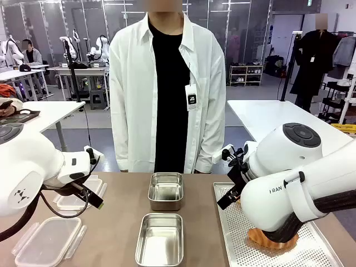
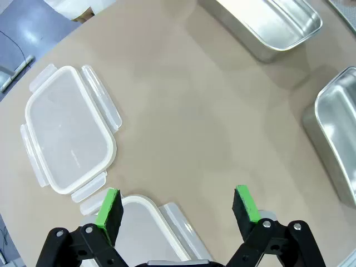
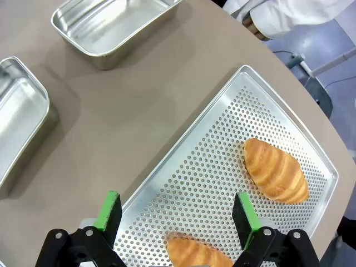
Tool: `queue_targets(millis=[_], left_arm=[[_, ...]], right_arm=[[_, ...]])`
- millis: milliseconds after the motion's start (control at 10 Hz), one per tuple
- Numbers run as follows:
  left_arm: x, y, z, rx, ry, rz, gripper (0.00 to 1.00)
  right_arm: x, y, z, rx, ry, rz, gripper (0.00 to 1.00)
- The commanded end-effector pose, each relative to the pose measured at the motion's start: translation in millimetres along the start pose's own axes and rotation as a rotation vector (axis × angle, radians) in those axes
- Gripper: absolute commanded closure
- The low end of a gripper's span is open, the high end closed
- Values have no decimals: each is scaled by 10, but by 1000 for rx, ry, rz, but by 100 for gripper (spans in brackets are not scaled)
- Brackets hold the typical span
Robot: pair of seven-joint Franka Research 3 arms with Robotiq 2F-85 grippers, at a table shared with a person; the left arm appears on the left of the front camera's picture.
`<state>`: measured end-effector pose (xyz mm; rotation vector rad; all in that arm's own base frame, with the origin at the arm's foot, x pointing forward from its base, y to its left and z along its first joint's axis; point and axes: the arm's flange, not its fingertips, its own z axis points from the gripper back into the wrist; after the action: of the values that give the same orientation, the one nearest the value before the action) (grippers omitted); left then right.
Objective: Place the bread into the airtight container.
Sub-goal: Pick up a Butter Roll and place it into an empty Airtight Container.
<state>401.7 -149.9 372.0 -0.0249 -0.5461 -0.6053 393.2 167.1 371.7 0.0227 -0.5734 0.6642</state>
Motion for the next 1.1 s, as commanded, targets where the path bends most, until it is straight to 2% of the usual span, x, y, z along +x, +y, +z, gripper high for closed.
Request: queue_targets(millis=[0, 1000], left_arm=[[1, -2, 0, 0, 0, 0, 0], [1, -4, 0, 0, 0, -1, 0]], right_arm=[[0, 0, 0, 0, 0, 0, 0], [1, 2, 0, -1, 0, 3, 0]])
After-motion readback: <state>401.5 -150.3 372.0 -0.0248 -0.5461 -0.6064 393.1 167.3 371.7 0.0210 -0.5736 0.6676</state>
